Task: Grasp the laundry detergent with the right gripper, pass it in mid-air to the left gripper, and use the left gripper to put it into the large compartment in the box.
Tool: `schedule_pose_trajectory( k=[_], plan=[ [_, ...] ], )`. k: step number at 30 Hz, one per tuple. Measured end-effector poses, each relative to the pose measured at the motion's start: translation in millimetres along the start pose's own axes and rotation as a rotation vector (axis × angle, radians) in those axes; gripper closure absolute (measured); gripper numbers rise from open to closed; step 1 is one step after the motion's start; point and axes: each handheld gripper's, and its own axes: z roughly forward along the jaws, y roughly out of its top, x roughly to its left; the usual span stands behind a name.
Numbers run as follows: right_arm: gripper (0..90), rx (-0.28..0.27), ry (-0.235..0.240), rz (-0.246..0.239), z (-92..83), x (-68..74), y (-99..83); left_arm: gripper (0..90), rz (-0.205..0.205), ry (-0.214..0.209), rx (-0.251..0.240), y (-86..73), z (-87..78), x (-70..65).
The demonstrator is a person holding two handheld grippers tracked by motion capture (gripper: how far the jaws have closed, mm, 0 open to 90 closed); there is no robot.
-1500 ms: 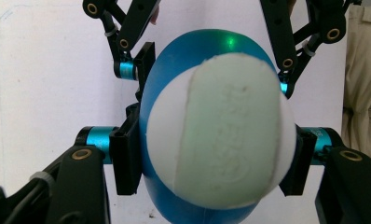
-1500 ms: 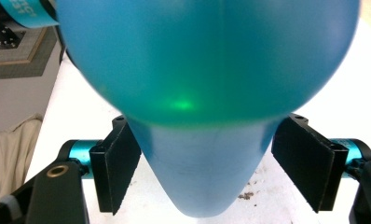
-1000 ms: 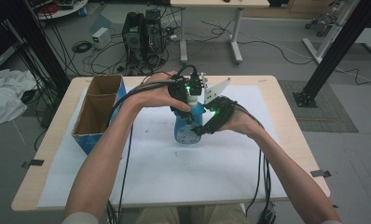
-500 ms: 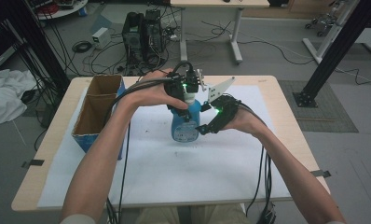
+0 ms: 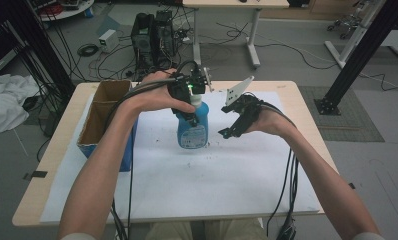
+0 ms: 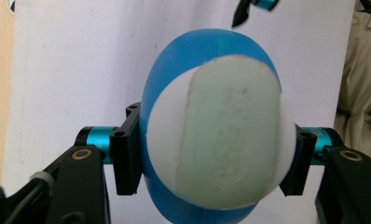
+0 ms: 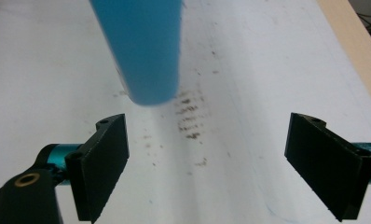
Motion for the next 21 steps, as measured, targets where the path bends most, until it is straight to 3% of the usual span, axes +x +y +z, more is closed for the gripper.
schedule_pose_trajectory(
  k=[1, 2, 3, 4, 5, 6, 7, 8, 9, 10, 11, 12, 14, 15, 16, 17, 18, 19, 20, 21],
  plan=[
    [12.8, 0.013, -0.008, -0.002, -2.2, -2.1, 0.4, 37.7, 0.008, 0.000, 0.003, 1.2, 1.5, -0.1],
    [12.8, 0.004, -0.003, 0.001, -0.7, -0.4, 0.1, 37.7, -0.022, 0.002, 0.004, -3.4, -6.2, 0.7],
    [12.8, 0.052, -0.020, -0.009, -6.3, -6.8, 0.9, 37.7, 0.050, -0.016, -0.007, 9.8, 13.9, -1.3],
    [12.8, -0.102, 0.060, 0.031, 14.8, 8.0, -7.1, 37.7, -0.036, 0.006, 0.003, -5.4, -9.8, 1.3],
    [12.8, 0.079, -0.028, -0.014, -8.4, -9.4, 1.1, 37.7, -0.061, 0.011, 0.008, -7.9, -15.5, 1.8],
    [12.8, 0.102, -0.044, -0.021, -10.9, -13.0, 1.1, 37.7, 0.005, 0.000, 0.002, 0.8, 1.0, 0.0],
    [12.8, 0.006, -0.006, -0.002, -1.2, -1.0, 0.3, 37.7, -0.042, 0.006, 0.005, -5.8, -10.7, 1.3],
    [12.8, 0.081, -0.031, -0.017, -8.7, -9.9, 1.1, 37.7, -0.074, 0.016, 0.011, -9.4, -18.8, 2.0],
    [12.8, 0.114, -0.046, -0.023, -12.1, -15.0, 0.9, 37.8, -0.014, 0.002, 0.001, -2.7, -4.7, 0.8],
    [12.8, 0.043, -0.016, -0.007, -5.5, -5.7, 0.8, 37.7, -0.058, 0.010, 0.008, -7.5, -14.8, 1.8],
    [12.8, 0.100, -0.043, -0.020, -10.6, -12.4, 1.1, 37.8, -0.117, 0.022, 0.021, -13.0, -27.1, 2.9],
    [12.8, 0.157, -0.057, -0.033, -15.2, -19.5, 0.4, 37.8, -0.131, 0.025, 0.023, -14.2, -29.6, 3.5],
    [12.8, 0.148, -0.051, -0.029, -14.6, -18.5, 0.4, 37.8, -0.095, 0.018, 0.016, -11.1, -23.0, 2.4],
    [12.8, 0.133, -0.048, -0.032, -13.7, -17.6, 0.5, 37.8, 0.031, -0.002, 0.001, 5.1, 6.8, -0.2],
    [12.8, -0.024, 0.012, 0.004, 5.8, 4.4, -1.9, 37.8, 0.044, -0.010, -0.005, 8.8, 12.5, -1.1],
    [12.8, -0.078, 0.040, 0.022, 13.1, 7.9, -6.1, 37.8, -0.165, 0.033, 0.031, -16.9, -35.9, 4.9],
    [12.8, 0.191, -0.074, -0.036, -17.8, -23.3, 0.2, 37.8, -0.220, 0.059, 0.035, -21.6, -46.4, 6.4],
    [12.8, 0.206, -0.083, -0.035, -21.2, -28.3, -0.3, 37.8, -0.331, 0.100, 0.030, -32.5, -65.3, 9.2],
    [12.8, 0.208, -0.104, -0.024, -25.5, -34.8, -1.0, 37.8, -0.198, 0.046, 0.032, -19.4, -41.6, 5.9],
    [12.8, 0.204, -0.078, -0.038, -19.6, -26.0, 0.1, 37.8, -0.372, 0.110, 0.027, -37.2, -71.9, 11.3]
  ],
)
